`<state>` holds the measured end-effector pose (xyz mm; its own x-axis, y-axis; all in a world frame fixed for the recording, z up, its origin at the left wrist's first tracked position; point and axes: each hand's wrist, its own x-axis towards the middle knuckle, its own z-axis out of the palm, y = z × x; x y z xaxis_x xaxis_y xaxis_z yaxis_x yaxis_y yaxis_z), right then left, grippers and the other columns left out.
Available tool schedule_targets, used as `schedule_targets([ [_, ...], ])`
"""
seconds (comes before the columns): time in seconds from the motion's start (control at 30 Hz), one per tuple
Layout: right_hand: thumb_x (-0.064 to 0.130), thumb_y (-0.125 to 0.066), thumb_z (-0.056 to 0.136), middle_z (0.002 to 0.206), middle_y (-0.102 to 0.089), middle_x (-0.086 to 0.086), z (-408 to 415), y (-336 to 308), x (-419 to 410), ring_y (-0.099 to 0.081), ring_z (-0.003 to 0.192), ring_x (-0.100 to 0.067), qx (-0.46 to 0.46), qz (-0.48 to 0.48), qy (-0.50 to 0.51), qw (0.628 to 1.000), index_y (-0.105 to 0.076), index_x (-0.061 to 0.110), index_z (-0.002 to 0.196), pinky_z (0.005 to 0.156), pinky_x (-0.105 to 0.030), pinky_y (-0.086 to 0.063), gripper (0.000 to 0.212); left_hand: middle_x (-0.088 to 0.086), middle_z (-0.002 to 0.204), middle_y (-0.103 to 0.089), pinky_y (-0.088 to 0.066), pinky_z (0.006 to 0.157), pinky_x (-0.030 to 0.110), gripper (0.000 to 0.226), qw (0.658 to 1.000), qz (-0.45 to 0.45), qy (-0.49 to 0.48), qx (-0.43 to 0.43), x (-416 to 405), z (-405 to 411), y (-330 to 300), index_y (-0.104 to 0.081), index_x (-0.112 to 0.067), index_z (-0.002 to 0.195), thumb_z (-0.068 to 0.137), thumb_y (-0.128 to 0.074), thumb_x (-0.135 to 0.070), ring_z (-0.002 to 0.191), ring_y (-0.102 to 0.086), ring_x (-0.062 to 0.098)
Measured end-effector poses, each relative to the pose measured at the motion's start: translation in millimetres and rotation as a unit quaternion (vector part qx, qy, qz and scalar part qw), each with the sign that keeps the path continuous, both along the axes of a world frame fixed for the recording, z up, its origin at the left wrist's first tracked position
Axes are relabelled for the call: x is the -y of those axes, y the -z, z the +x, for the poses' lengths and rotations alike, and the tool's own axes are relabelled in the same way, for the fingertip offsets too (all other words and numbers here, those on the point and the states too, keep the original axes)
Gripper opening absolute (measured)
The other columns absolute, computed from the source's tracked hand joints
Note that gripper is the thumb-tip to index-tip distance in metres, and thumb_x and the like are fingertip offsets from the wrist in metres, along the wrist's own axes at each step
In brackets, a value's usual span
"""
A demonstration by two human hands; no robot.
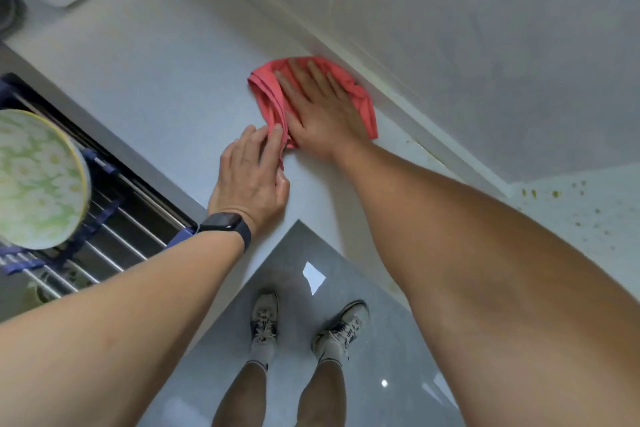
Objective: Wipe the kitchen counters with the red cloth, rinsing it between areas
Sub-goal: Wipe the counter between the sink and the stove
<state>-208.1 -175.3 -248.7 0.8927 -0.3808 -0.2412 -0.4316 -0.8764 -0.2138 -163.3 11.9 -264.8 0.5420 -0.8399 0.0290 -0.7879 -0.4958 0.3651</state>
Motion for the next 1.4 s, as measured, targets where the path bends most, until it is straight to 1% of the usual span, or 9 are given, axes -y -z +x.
schedule_targets([
  [0.13, 0.055, -0.02, 0.099, 0.173, -0.013, -0.001, -69.5, -0.9, -11.2, -0.007, 0.16, -0.024, 0.007, -0.01, 0.081, 0.997, -0.017, 0.028, 0.165, 0.129, -0.04, -0.001, 0.071, 0.017, 0.14, -0.046, -0.033, 0.114, 0.056, 0.067, 1.0, 0.013, 0.014, -0.015, 0.9, -0.6, -6.1, -0.042, -0.011, 0.149, 0.084, -0.045, -0.029, 0.139, -0.04, 0.043],
  [0.27, 0.055, -0.014, 0.102, 0.174, 0.004, 0.003, -166.4, -7.1, -24.2, 0.009, 0.16, -0.019, -0.023, 0.003, 0.175, 0.984, -0.003, 0.031, 0.166, 0.128, -0.04, 0.009, 0.069, 0.015, 0.125, -0.046, -0.039, 0.103, 0.056, 0.041, 0.997, 0.073, 0.035, 0.007, 4.1, -2.6, -15.8, -0.046, -0.011, 0.123, 0.084, -0.047, -0.023, 0.125, -0.043, 0.044],
  [0.43, 0.055, -0.006, 0.105, 0.173, 0.009, -0.004, -213.1, -2.5, -92.0, 0.012, 0.159, -0.025, -0.054, -0.015, 0.255, 0.965, 0.004, 0.026, 0.166, 0.128, -0.05, 0.005, 0.068, 0.013, 0.126, -0.046, -0.039, 0.103, 0.053, 0.038, 0.994, 0.1, 0.032, 0.01, 4.1, -4.2, -20.7, -0.046, -0.014, 0.122, 0.085, -0.048, -0.024, 0.125, -0.044, 0.041],
  [0.6, 0.054, -0.013, 0.106, 0.174, 0.004, -0.006, -219.7, -2.3, -135.7, 0.009, 0.16, -0.027, -0.062, 0.001, 0.239, 0.969, 0.0, 0.025, 0.165, 0.128, -0.051, 0.005, 0.068, 0.014, 0.134, -0.044, -0.034, 0.111, 0.054, 0.045, 0.994, 0.101, 0.038, -0.003, 1.0, -2.9, -23.2, -0.046, -0.014, 0.131, 0.087, -0.048, -0.025, 0.134, -0.039, 0.041],
  [0.7, 0.054, -0.02, 0.107, 0.174, 0.003, -0.003, -223.1, -3.0, -132.1, 0.008, 0.16, -0.025, -0.056, -0.009, 0.227, 0.972, -0.004, 0.026, 0.166, 0.129, -0.049, 0.005, 0.068, 0.015, 0.134, -0.045, -0.035, 0.108, 0.055, 0.047, 0.994, 0.097, 0.041, -0.001, 1.3, -3.3, -21.7, -0.047, -0.012, 0.131, 0.086, -0.047, -0.025, 0.132, -0.041, 0.043],
  [0.93, 0.056, -0.026, 0.103, 0.174, -0.003, 0.002, -213.9, 0.8, -83.5, 0.004, 0.16, -0.021, -0.034, -0.012, 0.168, 0.985, -0.012, 0.028, 0.166, 0.129, -0.049, 0.002, 0.07, 0.016, 0.137, -0.044, -0.033, 0.109, 0.056, 0.051, 0.995, 0.095, 0.039, -0.011, 1.4, -4.8, -20.1, -0.047, -0.011, 0.132, 0.084, -0.043, -0.028, 0.135, -0.038, 0.044],
  [1.1, 0.057, -0.024, 0.102, 0.174, -0.002, 0.004, -190.4, 0.7, -41.0, 0.005, 0.16, -0.02, -0.026, -0.006, 0.171, 0.985, -0.01, 0.03, 0.166, 0.129, -0.047, 0.004, 0.07, 0.018, 0.127, -0.046, -0.039, 0.101, 0.056, 0.046, 0.994, 0.102, 0.038, 0.01, 4.3, -2.6, -18.6, -0.048, -0.009, 0.127, 0.083, -0.05, -0.023, 0.126, -0.043, 0.046],
  [1.23, 0.055, -0.028, 0.104, 0.174, -0.001, 0.003, -174.2, 0.8, -16.3, 0.004, 0.16, -0.02, -0.02, -0.008, 0.183, 0.983, -0.009, 0.03, 0.166, 0.129, -0.043, 0.006, 0.069, 0.017, 0.129, -0.045, -0.037, 0.104, 0.057, 0.047, 0.995, 0.091, 0.034, 0.005, 4.4, -2.6, -16.3, -0.048, -0.01, 0.129, 0.083, -0.052, -0.022, 0.128, -0.042, 0.045],
  [1.4, 0.055, -0.032, 0.104, 0.174, 0.0, 0.004, -172.9, -1.4, -15.5, 0.004, 0.16, -0.018, -0.008, 0.014, 0.186, 0.982, -0.01, 0.031, 0.166, 0.129, -0.041, 0.006, 0.07, 0.016, 0.129, -0.045, -0.037, 0.105, 0.057, 0.05, 0.996, 0.086, 0.03, 0.004, 3.9, -3.2, -19.3, -0.047, -0.012, 0.129, 0.082, -0.04, -0.029, 0.127, -0.042, 0.045],
])
